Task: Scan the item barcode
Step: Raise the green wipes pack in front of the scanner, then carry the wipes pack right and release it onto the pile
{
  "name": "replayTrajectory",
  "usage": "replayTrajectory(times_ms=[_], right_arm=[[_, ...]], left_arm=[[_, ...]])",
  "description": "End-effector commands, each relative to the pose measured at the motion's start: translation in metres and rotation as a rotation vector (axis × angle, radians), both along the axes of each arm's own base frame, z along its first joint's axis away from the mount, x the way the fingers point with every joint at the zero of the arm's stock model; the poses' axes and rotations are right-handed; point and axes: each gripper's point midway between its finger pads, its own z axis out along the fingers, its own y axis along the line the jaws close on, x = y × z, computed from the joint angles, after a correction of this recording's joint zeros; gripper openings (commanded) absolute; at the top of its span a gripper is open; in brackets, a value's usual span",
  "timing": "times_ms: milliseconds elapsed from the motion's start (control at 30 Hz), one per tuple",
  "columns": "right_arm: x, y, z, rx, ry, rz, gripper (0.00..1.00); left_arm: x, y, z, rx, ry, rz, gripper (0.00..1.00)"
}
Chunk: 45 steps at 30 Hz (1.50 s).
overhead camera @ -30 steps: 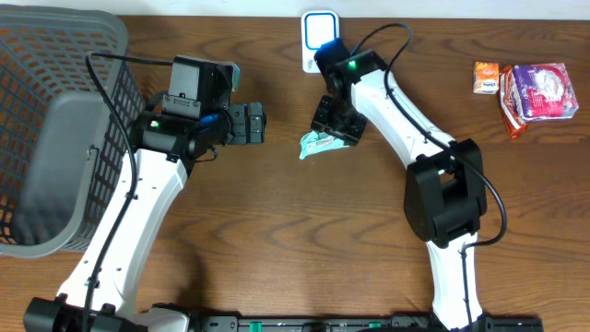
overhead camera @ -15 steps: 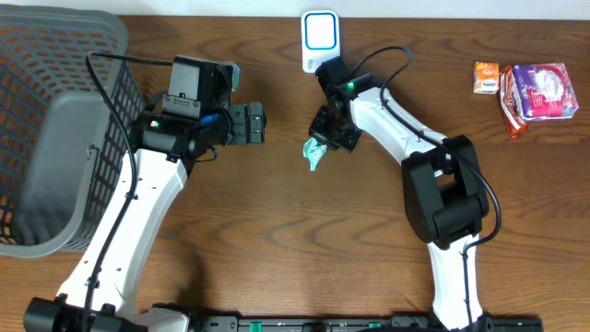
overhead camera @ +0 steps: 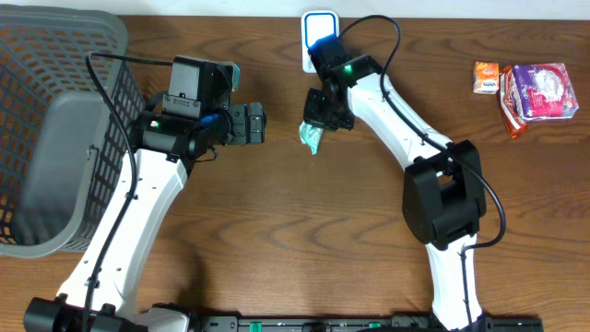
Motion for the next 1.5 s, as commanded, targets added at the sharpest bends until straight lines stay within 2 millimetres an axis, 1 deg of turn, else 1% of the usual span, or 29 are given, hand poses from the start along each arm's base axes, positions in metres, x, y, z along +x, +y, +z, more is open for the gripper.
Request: replayTrajectory(times_ms=[0,100,200,367,567,667,800,900,1033,1100,1167,1200,1233,1300,1333,1367,1433,1467], right_arm=[[0.016,-0.007,0.031,-0.050,-0.096,0.017,0.01],[0.026,-0.008,0.046,-0.046,-0.139,0.012,0.01],[0.035,-0.011,0.056,-0.061,-0.179,0.004,0.01],[0.041,-0.026,0.056,-0.170,-0.227,0.017,0.01],[0.044,-0.030,0.057,-0.191,-0.243,0.039,0.01],[0.054,-0.041,0.061,-0.251,-0.289,0.011,0.01],[0.078,-0.054,0.075,-0.371,-0.413,0.050,0.01],[0.103,-0.059,0.093,-0.439,-0.540,0.092,0.01],[0.134,-0.055,0.118,-0.457,-0.693,0.157,0.01],[0.150,-0.054,0.132,-0.437,-0.778,0.138,0.01],[0.163,-0.055,0.141,-0.427,-0.844,0.120,0.01],[0.170,-0.054,0.143,-0.414,-0.871,0.107,0.01],[0.176,-0.049,0.139,-0.384,-0.886,0.115,0.01],[0.184,-0.033,0.123,-0.296,-0.895,0.164,0.01],[0.185,-0.030,0.114,-0.284,-0.886,0.174,0.01],[0.186,-0.032,0.107,-0.295,-0.875,0.171,0.01],[0.188,-0.056,0.104,-0.384,-0.853,0.091,0.01],[0.188,-0.074,0.111,-0.445,-0.853,0.041,0.01]], left_arm=[[0.001,0.002,0.001,0.007,-0.006,0.002,0.98],[0.001,0.002,0.001,0.007,-0.006,0.002,0.98],[0.001,0.002,0.001,0.007,-0.006,0.002,0.98],[0.001,0.002,0.001,0.007,-0.006,0.002,0.98],[0.001,0.002,0.001,0.007,-0.006,0.002,0.98],[0.001,0.002,0.001,0.007,-0.006,0.002,0.98],[0.001,0.002,0.001,0.007,-0.006,0.002,0.98],[0.001,0.002,0.001,0.007,-0.006,0.002,0.98],[0.001,0.002,0.001,0.007,-0.006,0.002,0.98],[0.001,0.002,0.001,0.007,-0.006,0.002,0.98],[0.001,0.002,0.001,0.007,-0.006,0.002,0.98],[0.001,0.002,0.001,0.007,-0.006,0.002,0.98],[0.001,0.002,0.001,0.007,-0.006,0.002,0.98],[0.001,0.002,0.001,0.007,-0.006,0.002,0.98],[0.001,0.002,0.001,0.007,-0.006,0.002,0.98],[0.001,0.002,0.001,0.007,-0.006,0.002,0.98],[0.001,0.002,0.001,0.007,-0.006,0.002,0.98],[0.001,0.002,0.001,0.007,-0.006,0.002,0.98]])
